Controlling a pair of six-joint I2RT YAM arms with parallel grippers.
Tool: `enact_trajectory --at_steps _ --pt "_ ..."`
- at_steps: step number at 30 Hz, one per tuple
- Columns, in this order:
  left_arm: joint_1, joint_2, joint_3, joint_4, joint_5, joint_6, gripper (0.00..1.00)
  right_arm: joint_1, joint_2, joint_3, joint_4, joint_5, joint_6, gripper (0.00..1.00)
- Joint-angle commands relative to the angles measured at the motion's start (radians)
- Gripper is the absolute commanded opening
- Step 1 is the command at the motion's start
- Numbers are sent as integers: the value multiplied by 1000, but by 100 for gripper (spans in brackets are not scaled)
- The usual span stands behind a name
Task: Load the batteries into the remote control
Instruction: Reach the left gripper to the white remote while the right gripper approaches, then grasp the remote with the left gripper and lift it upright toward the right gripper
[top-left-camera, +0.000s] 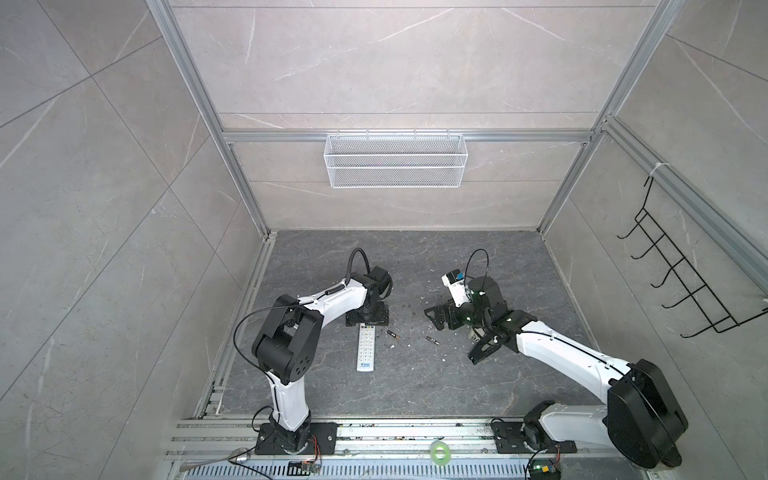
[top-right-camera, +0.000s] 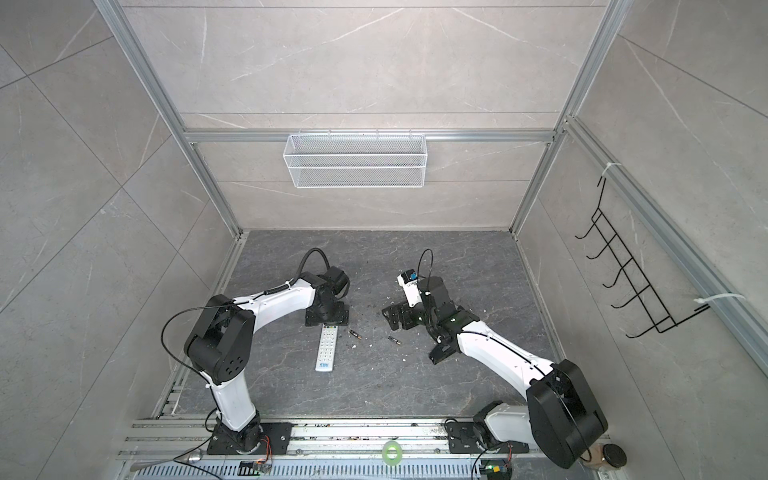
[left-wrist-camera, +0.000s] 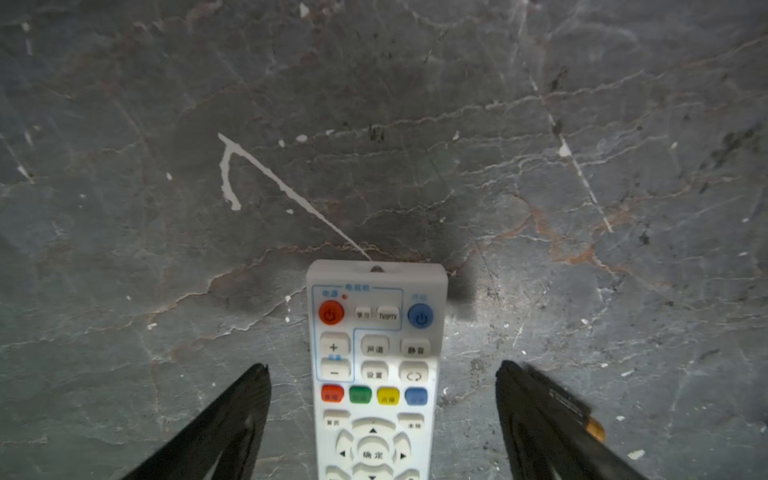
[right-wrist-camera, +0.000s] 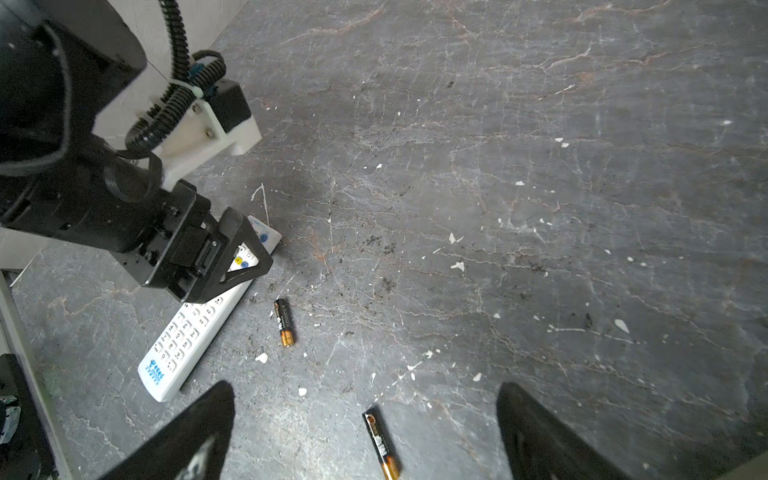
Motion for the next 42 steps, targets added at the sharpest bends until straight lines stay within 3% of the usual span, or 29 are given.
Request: enact_trajectory --at_steps 1,24,31,39,42 --pt "-11 9 -10 4 -9 -37 85 2 10 2 8 -8 6 100" --pt "-18 40 -59 42 -35 -86 56 3 -21 -10 11 20 7 100" --pt "-18 -48 -135 122 -29 -106 33 2 -35 32 -69 28 16 100" --pt "-8 -238 -237 229 -25 -50 8 53 -228 -4 -197 47 139 99" --pt "-4 -337 -278 283 3 -6 3 109 -311 -35 -213 54 196 98"
